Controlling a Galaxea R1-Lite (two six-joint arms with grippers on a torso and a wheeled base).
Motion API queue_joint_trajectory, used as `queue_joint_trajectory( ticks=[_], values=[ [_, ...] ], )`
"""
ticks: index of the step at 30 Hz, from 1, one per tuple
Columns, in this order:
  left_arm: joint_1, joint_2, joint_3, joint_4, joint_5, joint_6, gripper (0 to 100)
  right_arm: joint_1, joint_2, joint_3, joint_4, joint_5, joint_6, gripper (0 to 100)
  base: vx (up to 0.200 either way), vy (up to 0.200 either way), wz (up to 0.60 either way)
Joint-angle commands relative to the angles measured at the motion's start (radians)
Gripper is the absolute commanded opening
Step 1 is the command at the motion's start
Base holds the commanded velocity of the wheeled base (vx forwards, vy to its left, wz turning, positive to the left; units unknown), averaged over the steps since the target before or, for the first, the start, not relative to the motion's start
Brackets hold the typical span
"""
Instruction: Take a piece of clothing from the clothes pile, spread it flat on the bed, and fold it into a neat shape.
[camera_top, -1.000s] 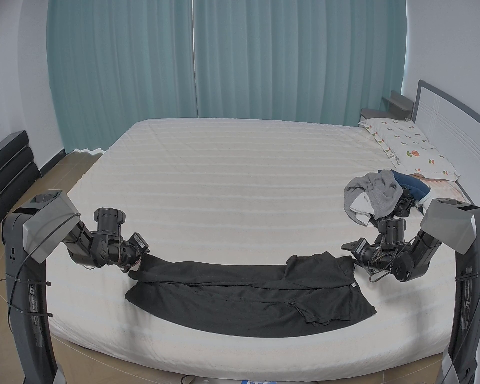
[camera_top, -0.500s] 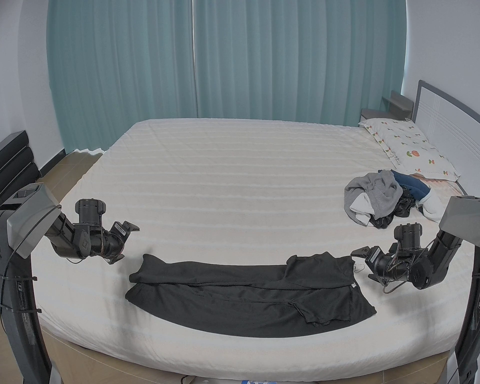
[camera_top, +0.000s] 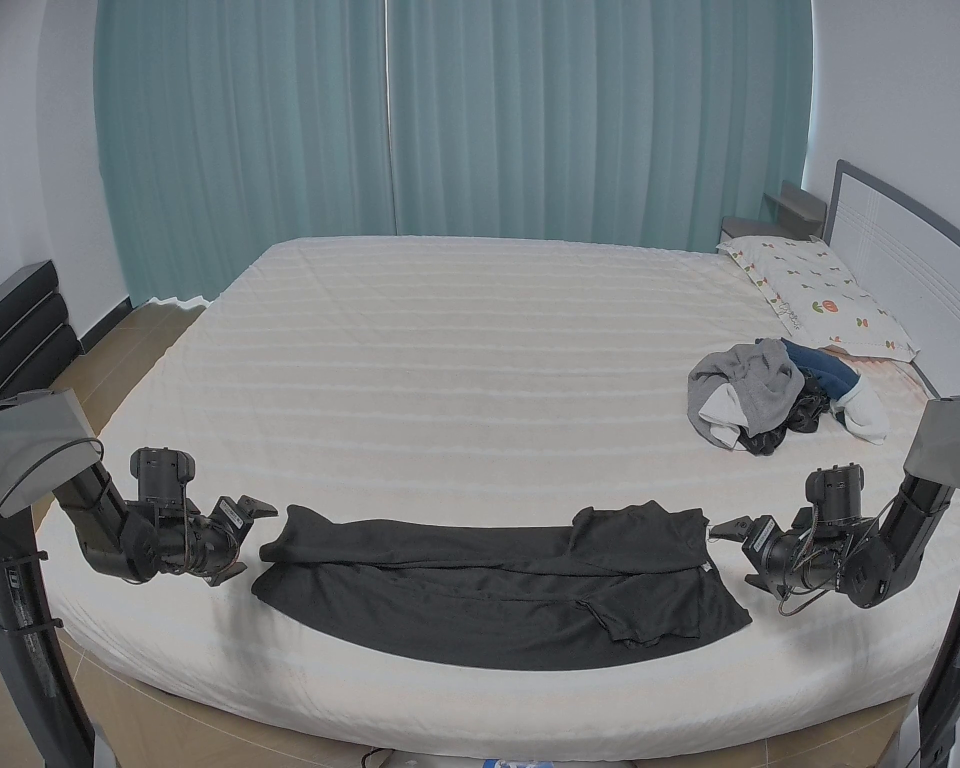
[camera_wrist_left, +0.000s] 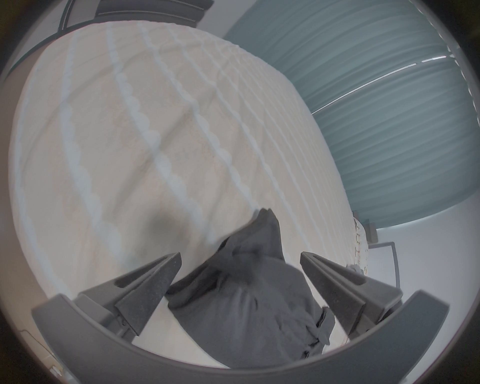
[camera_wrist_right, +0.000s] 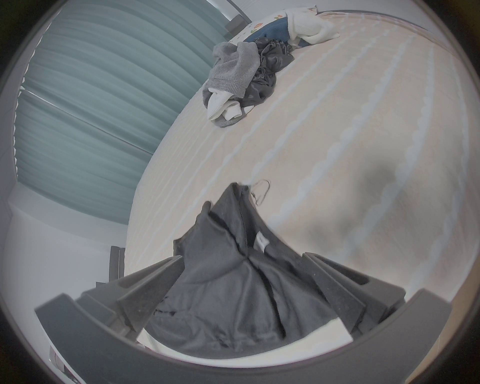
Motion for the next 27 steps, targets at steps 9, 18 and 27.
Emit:
queue_joint_trajectory(
  ticks=[9,18,27],
  values=[
    [-0.106,0.02,0.173,-0.17,0.103,0.105,100,0.063,-0.046,0.096,-0.033,-0.038,0.022,100,0.0,0.0,0.0],
    [-0.152,0.085,0.092,-0.167,0.217,0.103,100,0.076,-0.036,0.085,-0.044,-0.036,0.023,100,0.0,0.0,0.0],
    [-0.152,0.125,0.061,-0.159,0.289,0.125,0,0.078,-0.012,0.079,-0.044,-0.038,0.022,100,0.0,0.0,0.0]
  ],
)
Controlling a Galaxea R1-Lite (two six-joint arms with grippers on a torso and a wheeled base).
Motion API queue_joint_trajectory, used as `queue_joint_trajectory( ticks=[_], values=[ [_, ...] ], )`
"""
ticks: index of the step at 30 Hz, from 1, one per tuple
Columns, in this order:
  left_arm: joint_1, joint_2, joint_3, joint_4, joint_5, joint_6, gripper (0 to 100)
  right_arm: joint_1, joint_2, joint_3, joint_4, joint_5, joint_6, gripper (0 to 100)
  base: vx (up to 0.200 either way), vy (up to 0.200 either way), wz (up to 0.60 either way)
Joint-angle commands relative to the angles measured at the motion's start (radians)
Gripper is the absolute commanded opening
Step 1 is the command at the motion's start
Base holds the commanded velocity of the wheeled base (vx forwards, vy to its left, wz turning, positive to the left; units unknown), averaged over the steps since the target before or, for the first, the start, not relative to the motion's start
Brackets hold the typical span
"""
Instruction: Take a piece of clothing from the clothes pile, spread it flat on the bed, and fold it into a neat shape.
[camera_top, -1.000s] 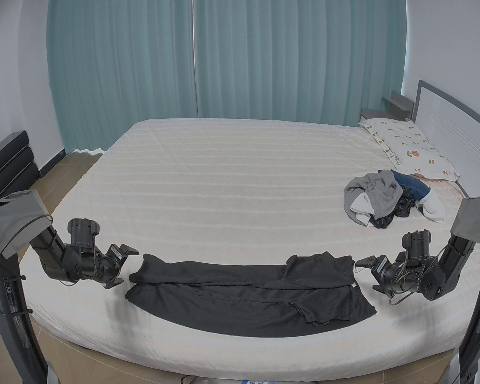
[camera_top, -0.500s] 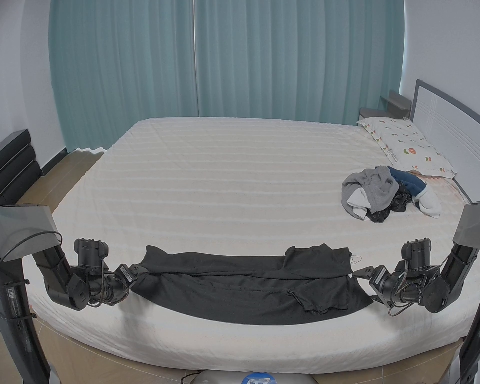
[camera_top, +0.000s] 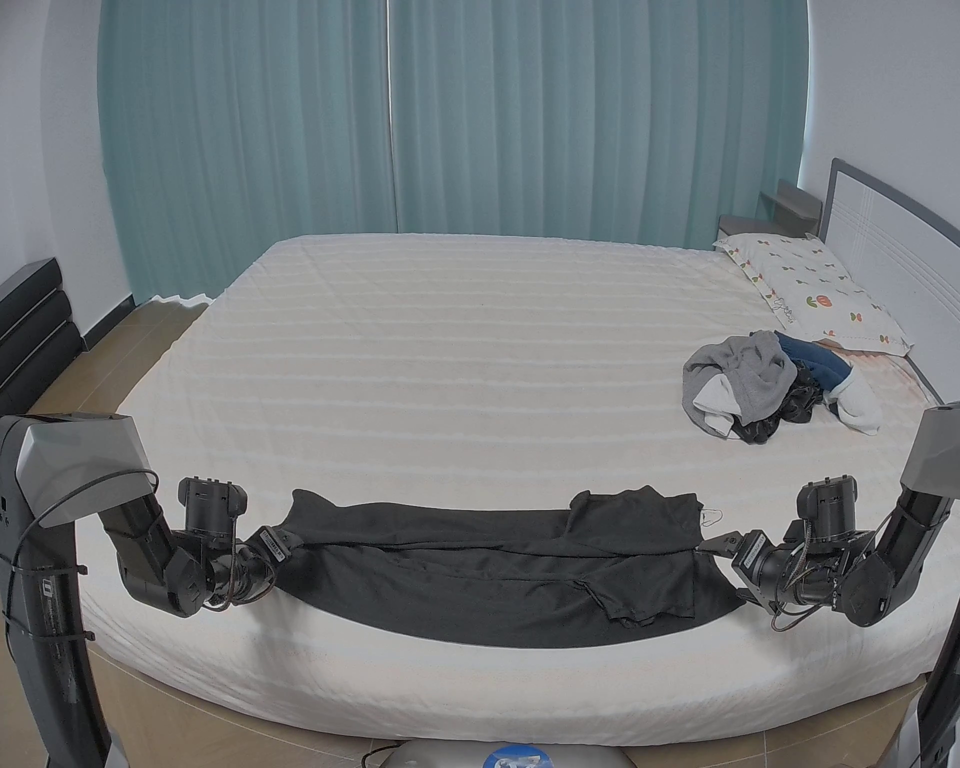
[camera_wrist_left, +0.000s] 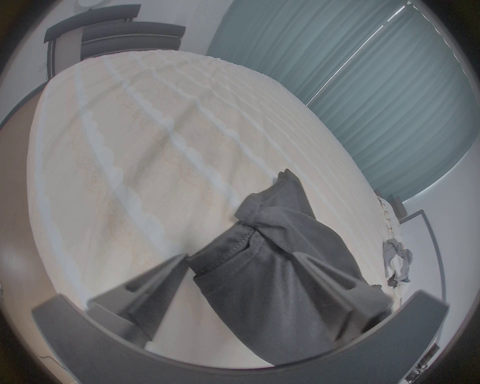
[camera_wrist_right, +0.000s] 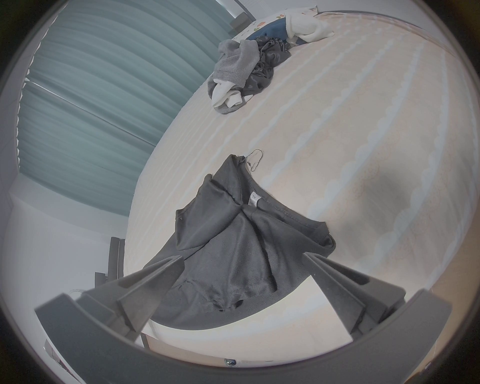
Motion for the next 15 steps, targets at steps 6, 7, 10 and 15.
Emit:
queue_joint_trajectory(
  ticks=[6,7,10,15],
  values=[
    [0.002,0.034,0.009,0.007,0.098,0.026,0,0.011,0.022,0.001,0.0,-0.001,-0.001,100,0.0,0.0,0.0],
    [0.004,0.03,0.02,0.009,0.098,0.024,0,0.013,0.021,0.002,0.001,-0.001,0.0,100,0.0,0.0,0.0],
    [0.006,0.013,0.069,0.007,0.098,0.026,0,0.016,0.022,0.011,0.001,-0.004,-0.001,100,0.0,0.0,0.0],
    [0.009,-0.039,0.109,0.009,0.1,0.027,0,0.024,0.028,0.013,0.006,-0.033,-0.001,100,0.0,0.0,0.0]
  ],
)
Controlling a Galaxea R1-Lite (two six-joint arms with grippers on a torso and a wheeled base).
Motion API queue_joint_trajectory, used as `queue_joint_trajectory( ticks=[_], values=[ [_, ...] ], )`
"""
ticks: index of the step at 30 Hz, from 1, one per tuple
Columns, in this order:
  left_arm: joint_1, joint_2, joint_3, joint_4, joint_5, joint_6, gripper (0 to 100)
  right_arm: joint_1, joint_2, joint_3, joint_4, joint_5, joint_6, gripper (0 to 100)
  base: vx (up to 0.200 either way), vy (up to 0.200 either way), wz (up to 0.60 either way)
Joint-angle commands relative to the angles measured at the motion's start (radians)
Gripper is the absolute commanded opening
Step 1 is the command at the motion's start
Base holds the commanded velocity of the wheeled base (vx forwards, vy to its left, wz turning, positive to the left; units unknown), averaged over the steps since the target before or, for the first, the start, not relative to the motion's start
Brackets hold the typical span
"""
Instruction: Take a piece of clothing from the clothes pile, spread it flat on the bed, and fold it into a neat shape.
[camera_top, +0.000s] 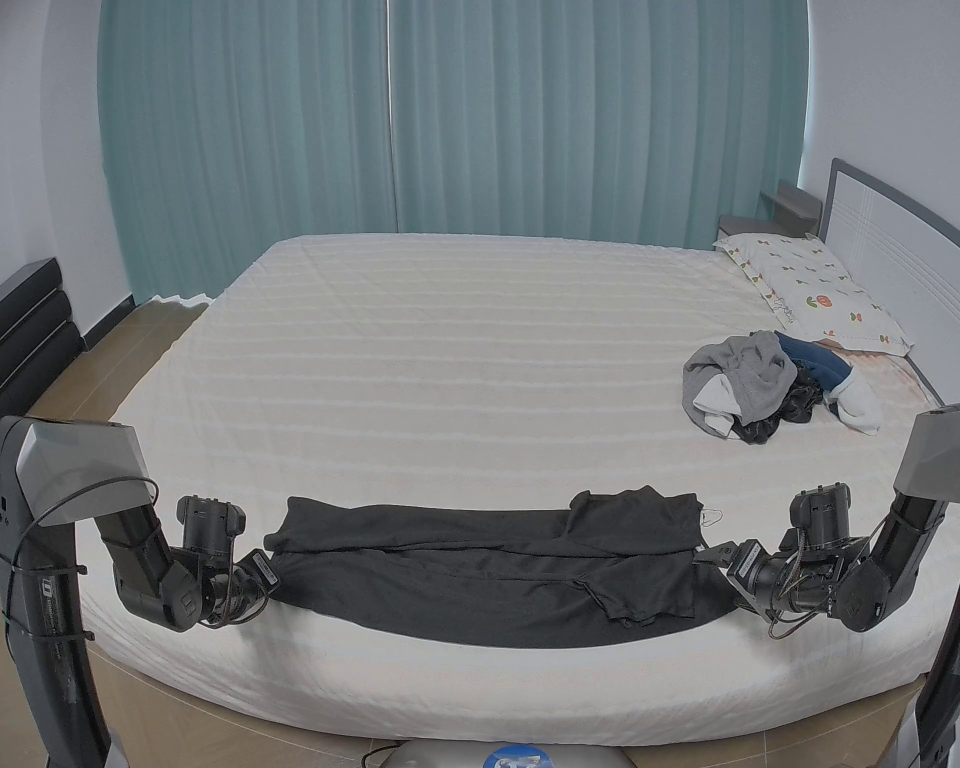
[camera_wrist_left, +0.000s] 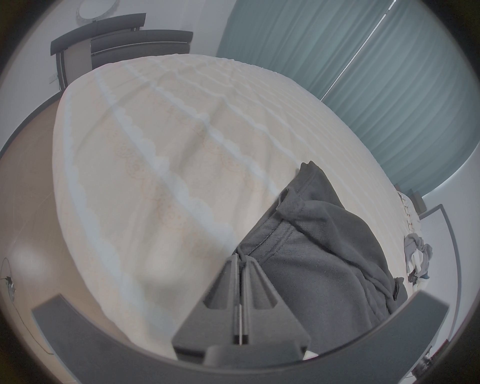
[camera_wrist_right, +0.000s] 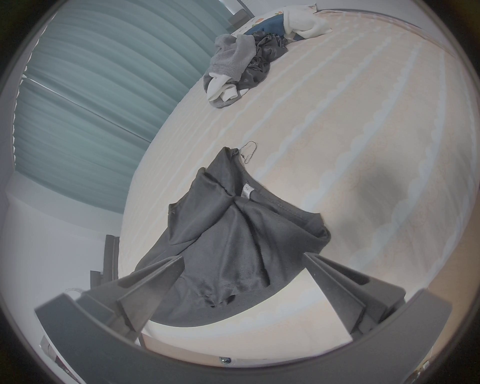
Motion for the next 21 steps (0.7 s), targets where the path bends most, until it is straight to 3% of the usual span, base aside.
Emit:
queue_joint_trajectory(
  ticks=[1,21],
  values=[
    [0.004,-0.057,0.049,0.002,0.001,0.008,0,0.023,0.029,0.003,-0.001,-0.038,-0.001,100,0.0,0.0,0.0],
    [0.023,-0.047,0.072,0.033,0.001,0.065,0,0.057,0.166,-0.065,-0.003,-0.125,-0.001,100,0.0,0.0,0.0]
  ],
)
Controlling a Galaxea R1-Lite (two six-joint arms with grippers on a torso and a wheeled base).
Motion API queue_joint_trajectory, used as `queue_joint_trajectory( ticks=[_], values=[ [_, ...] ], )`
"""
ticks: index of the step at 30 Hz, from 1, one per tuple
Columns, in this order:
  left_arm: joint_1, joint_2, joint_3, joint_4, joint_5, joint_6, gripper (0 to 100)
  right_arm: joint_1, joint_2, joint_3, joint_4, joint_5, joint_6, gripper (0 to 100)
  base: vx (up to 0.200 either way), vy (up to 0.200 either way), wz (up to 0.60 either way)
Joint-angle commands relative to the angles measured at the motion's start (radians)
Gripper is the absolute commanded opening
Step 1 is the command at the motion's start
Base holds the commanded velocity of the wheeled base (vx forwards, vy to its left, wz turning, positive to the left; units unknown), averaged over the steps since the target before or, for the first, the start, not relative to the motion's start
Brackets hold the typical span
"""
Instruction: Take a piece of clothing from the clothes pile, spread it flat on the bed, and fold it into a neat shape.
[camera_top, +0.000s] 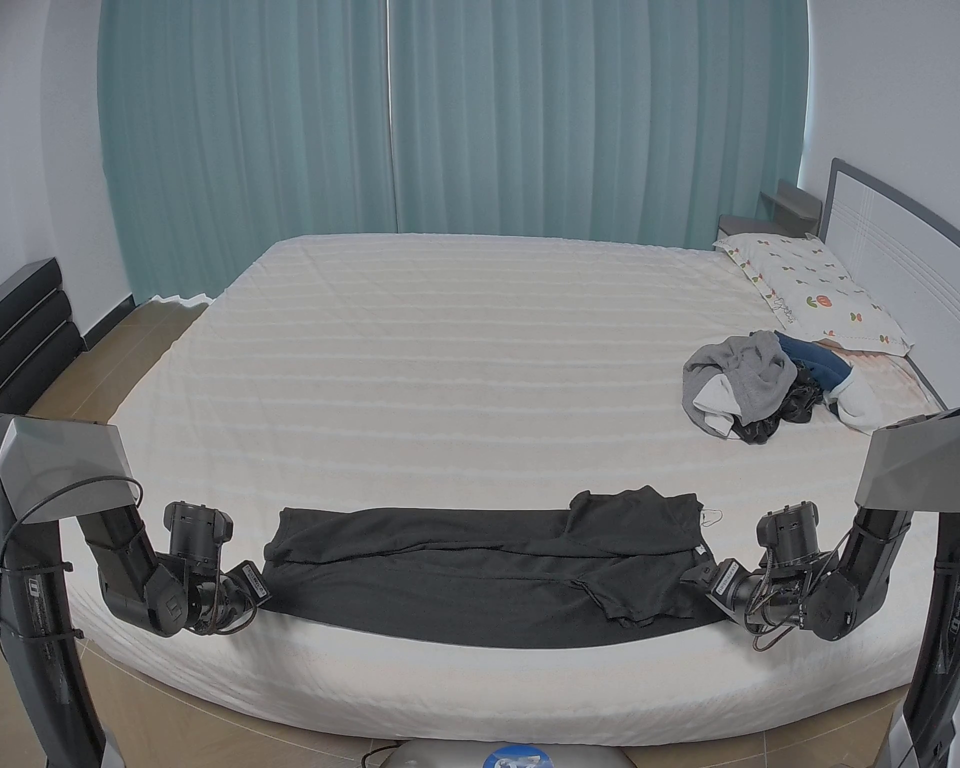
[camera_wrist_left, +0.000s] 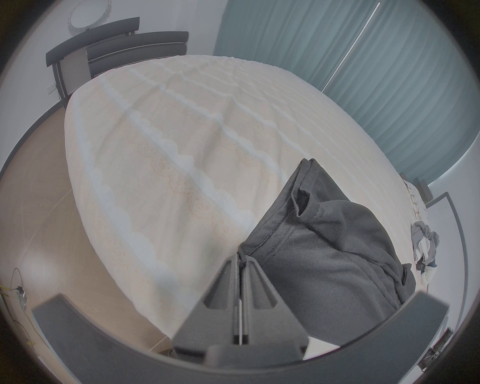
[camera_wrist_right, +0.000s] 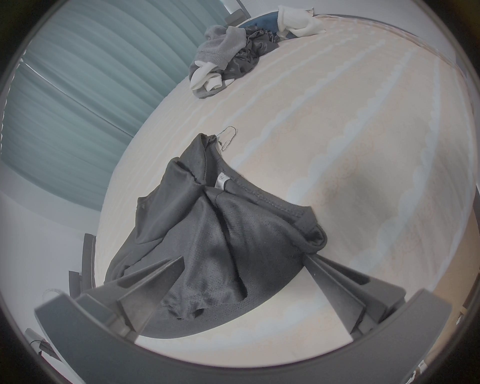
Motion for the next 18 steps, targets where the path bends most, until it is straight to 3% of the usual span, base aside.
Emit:
queue_joint_trajectory(
  ticks=[1,6,18],
  values=[
    [0.002,0.005,0.0,0.0,-0.001,0.0,0,0.006,0.039,-0.019,-0.002,-0.004,0.0,100,0.0,0.0,0.0],
    [0.002,0.007,-0.001,0.0,-0.001,0.002,0,0.017,0.025,-0.012,0.002,-0.044,0.0,100,0.0,0.0,0.0],
    [0.005,0.007,-0.004,0.0,-0.006,0.003,0,0.068,-0.045,0.074,0.009,-0.031,0.005,100,0.0,0.0,0.0]
  ],
)
